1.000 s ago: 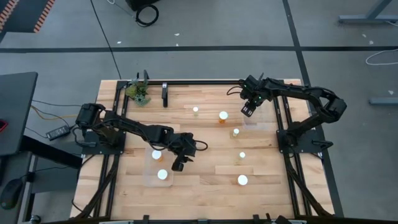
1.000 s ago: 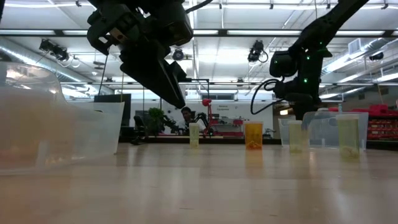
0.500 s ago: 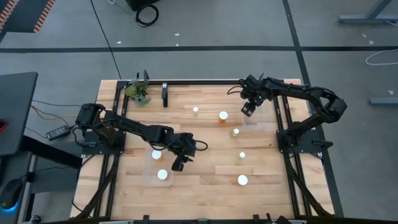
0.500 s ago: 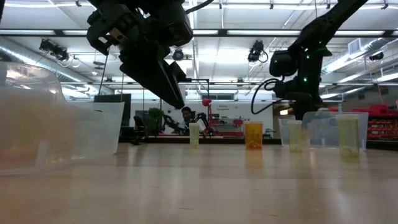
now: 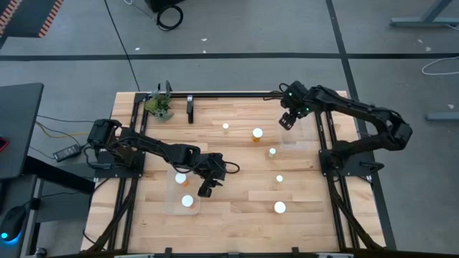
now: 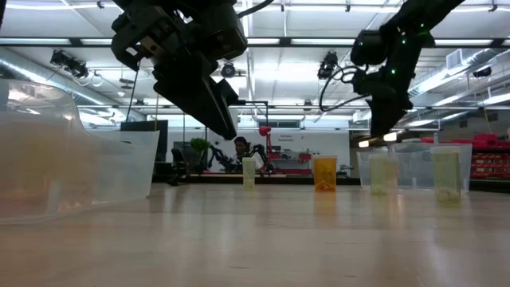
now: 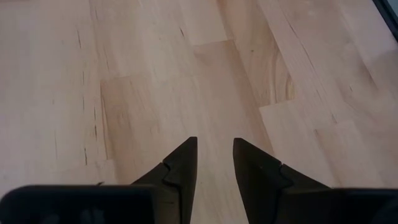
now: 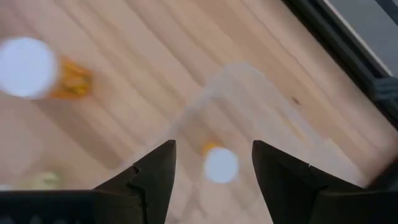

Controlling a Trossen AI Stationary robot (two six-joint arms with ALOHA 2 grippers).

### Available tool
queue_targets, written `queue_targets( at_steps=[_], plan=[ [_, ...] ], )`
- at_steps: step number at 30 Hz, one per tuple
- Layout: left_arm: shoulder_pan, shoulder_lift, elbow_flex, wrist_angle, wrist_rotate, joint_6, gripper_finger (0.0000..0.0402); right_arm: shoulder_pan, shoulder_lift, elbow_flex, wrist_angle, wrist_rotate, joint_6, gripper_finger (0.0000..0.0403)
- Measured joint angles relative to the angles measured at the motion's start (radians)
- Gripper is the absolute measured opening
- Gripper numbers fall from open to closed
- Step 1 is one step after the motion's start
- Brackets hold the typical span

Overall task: Pick and place medicine bottles into bin by pill shape (circle, oval)
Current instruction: Put the middle yellow pill bottle into the top transparent bin

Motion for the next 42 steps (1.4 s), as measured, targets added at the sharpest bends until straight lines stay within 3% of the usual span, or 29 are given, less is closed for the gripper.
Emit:
queue_targets(
  at_steps=[6, 21, 30, 42],
  plan=[
    [0.000, 0.000, 0.000, 0.001, -0.028, 0.006, 0.0110, 0.153, 0.017, 0.043, -0.013, -0.007, 0.096, 0.0219],
    [0.000, 0.000, 0.000, 0.000, -0.037, 0.031, 0.0109, 0.515, 0.261, 0.255, -0.114, 0.013, 0.197, 0.0218],
    [0.000, 0.000, 0.000, -0.001, -0.037, 0.032, 0.0108, 0.582, 0.360, 0.255, -0.156, 0.042, 0.096, 0.0218],
    [0.000, 0.000, 0.000, -0.009, -0.037, 0.031, 0.0107, 0.557, 0.392, 0.239, -0.145, -0.003, 0.061, 0.0218]
  ],
)
